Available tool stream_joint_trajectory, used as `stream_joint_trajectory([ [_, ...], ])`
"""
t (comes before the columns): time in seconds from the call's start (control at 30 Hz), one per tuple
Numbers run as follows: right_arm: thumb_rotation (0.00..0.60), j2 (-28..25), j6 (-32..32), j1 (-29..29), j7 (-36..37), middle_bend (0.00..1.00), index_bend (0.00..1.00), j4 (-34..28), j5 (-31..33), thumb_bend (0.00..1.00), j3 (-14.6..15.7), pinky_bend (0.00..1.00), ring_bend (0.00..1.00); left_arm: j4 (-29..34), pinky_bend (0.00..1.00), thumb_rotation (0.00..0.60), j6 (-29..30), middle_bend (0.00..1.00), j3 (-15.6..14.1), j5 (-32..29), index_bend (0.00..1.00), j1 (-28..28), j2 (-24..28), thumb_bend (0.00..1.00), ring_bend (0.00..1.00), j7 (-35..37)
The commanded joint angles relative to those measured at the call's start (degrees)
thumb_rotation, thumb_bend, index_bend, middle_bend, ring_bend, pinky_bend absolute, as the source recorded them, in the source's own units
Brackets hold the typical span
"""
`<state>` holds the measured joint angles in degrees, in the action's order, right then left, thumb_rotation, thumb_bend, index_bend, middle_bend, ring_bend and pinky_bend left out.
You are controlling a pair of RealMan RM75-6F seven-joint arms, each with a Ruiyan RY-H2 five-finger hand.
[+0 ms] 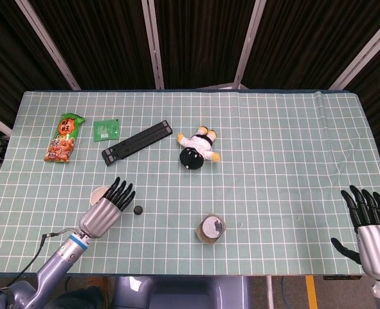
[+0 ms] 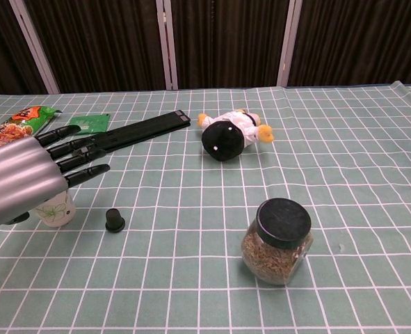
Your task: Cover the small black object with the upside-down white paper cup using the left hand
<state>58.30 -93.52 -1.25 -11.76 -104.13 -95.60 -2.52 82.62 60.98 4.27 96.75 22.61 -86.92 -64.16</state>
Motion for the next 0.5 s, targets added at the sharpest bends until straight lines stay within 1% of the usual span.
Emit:
stream_joint_trajectory([
  [0.03, 0.6, 0.11, -0.06, 0.0, -0.13, 0.0, 0.0, 0.02, -0.21, 0.0, 0.07, 0.0, 0.0, -2.21, 0.0, 0.6, -0.26, 0.0, 0.37, -1.66, 0.0, 0.86, -1.45, 0.0, 0.0, 0.19],
  [0.13, 0.6, 0.17, -0.19, 0.02, -0.15, 0.0, 0.0, -0.04, -0.14, 0.0, -0.07, 0.0, 0.0, -3.68, 0.01, 0.6, 0.33, 0.0, -0.13, -1.33, 0.02, 1.39, -1.77, 0.0, 0.0, 1.31],
  [0.2, 0.6, 0.23, -0.07, 0.08, -0.23, 0.0, 0.0, -0.02, -0.03, 0.0, -0.11, 0.0, 0.0, -4.02, 0.03, 0.6, 0.52, 0.01, -0.3, -1.61, 0.02, 1.54, -1.85, 0.0, 0.01, 1.67],
  [0.23, 0.6, 0.26, 0.02, 0.12, -0.27, 0.0, 0.0, 0.0, 0.03, 0.0, -0.11, 0.0, 0.0, -4.09, 0.06, 0.6, 0.66, 0.04, -0.37, -1.69, 0.04, 1.62, -1.87, 0.0, 0.03, 1.81],
  [0.27, 0.6, 0.29, 0.12, 0.16, -0.32, 0.0, 0.0, 0.0, 0.09, 0.0, -0.11, 0.0, 0.0, -4.15, 0.09, 0.6, 0.84, 0.09, -0.46, -1.7, 0.06, 1.72, -1.91, 0.0, 0.07, 2.0],
  [0.3, 0.6, 0.32, 0.21, 0.2, -0.38, 0.0, 0.0, 0.02, 0.15, 0.0, -0.12, 0.0, 0.0, -4.21, 0.11, 0.6, 1.05, 0.13, -0.56, -1.68, 0.09, 1.81, -1.96, 0.0, 0.11, 2.24],
  [0.37, 0.6, 0.4, 0.48, 0.29, -0.52, 0.0, 0.0, 0.05, 0.29, 0.0, -0.09, 0.0, 0.0, -4.39, 0.18, 0.6, 1.43, 0.24, -0.87, -1.8, 0.21, 1.9, -2.23, 0.0, 0.2, 2.86],
  [0.4, 0.6, 0.41, 0.51, 0.31, -0.53, 0.0, 0.0, 0.03, 0.32, 0.0, -0.09, 0.0, 0.0, -4.48, 0.2, 0.6, 1.46, 0.27, -1.09, -1.91, 0.24, 2.0, -2.37, 0.0, 0.22, 3.3],
  [0.47, 0.6, 0.4, 0.42, 0.29, -0.52, 0.0, 0.0, 0.0, 0.31, 0.0, -0.12, 0.0, 0.0, -4.77, 0.29, 0.6, 1.72, 0.36, -1.38, -1.82, 0.35, 2.18, -2.54, 0.0, 0.3, 3.86],
  [0.5, 0.6, 0.39, 0.35, 0.27, -0.5, 0.0, 0.0, -0.01, 0.31, 0.0, -0.12, 0.0, 0.0, -4.92, 0.31, 0.6, 1.87, 0.38, -1.45, -1.9, 0.39, 2.2, -2.63, 0.0, 0.33, 3.87],
])
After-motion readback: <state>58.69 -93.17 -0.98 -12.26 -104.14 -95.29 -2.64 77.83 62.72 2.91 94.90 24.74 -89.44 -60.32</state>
